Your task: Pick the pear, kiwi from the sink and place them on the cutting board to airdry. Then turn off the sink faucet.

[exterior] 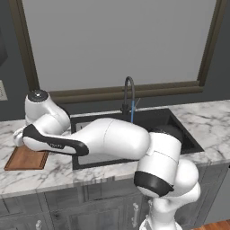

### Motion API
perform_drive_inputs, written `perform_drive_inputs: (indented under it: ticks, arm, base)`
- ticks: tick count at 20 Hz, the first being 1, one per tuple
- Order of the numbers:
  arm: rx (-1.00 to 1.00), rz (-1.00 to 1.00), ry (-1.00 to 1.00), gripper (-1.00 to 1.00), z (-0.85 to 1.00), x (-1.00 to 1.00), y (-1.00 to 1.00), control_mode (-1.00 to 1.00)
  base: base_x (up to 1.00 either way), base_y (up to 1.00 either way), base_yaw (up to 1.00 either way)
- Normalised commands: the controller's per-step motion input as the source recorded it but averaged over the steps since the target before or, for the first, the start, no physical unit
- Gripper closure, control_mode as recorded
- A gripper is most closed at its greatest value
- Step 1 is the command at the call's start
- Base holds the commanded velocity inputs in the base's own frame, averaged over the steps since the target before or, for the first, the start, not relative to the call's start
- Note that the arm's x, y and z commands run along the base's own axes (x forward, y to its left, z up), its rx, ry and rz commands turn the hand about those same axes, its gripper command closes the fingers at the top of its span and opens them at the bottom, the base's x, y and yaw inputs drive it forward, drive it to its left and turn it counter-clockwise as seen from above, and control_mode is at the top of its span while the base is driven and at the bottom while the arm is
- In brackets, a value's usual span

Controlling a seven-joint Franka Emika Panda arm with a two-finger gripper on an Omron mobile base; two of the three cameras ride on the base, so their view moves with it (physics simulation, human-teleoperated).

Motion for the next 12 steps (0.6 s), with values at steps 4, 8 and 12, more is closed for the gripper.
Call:
perform_drive_inputs:
  ticks: [4, 8, 12]
  arm:
    - [0.00, 0.00, 0.00, 1.00, -0.21, 0.23, 0.10, -1.00]
    - [-0.01, 0.00, 0.00, 1.00, -0.21, 0.20, 0.11, -1.00]
    - [-0.03, 0.00, 0.02, 1.00, -0.27, 0.17, 0.08, -1.00]
  base:
    - [0.00, 0.00, 0.00]
    - [0.00, 0.00, 0.00]
    - [0.00, 0.00, 0.00]
